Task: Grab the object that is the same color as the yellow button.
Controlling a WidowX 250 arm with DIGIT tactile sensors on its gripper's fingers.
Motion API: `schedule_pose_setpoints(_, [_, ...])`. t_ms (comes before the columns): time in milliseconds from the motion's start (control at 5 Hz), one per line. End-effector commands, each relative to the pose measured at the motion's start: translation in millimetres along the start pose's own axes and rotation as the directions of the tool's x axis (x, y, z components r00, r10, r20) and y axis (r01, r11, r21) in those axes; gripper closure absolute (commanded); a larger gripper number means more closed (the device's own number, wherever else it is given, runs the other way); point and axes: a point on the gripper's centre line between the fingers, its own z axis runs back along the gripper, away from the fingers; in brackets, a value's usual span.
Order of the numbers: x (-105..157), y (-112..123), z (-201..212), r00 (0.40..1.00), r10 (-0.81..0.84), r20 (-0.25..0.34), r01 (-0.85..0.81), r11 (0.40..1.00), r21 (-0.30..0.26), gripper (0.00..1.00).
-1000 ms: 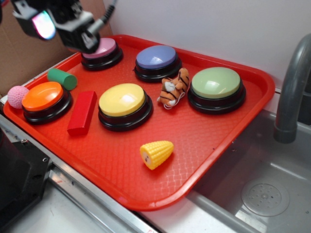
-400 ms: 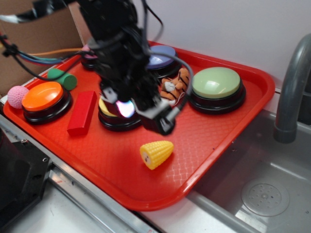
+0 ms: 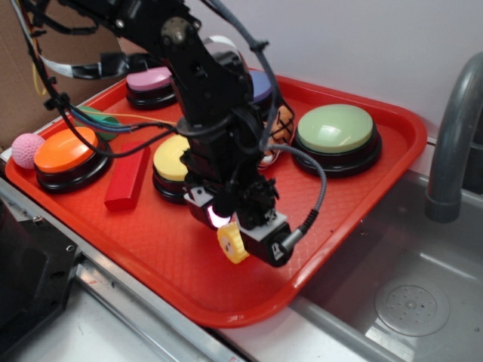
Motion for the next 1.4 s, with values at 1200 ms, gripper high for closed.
schedule_pose_setpoints(1200, [-6, 93, 163, 0.973, 0.206, 0.106, -0.219, 0.968, 0.123, 1.0])
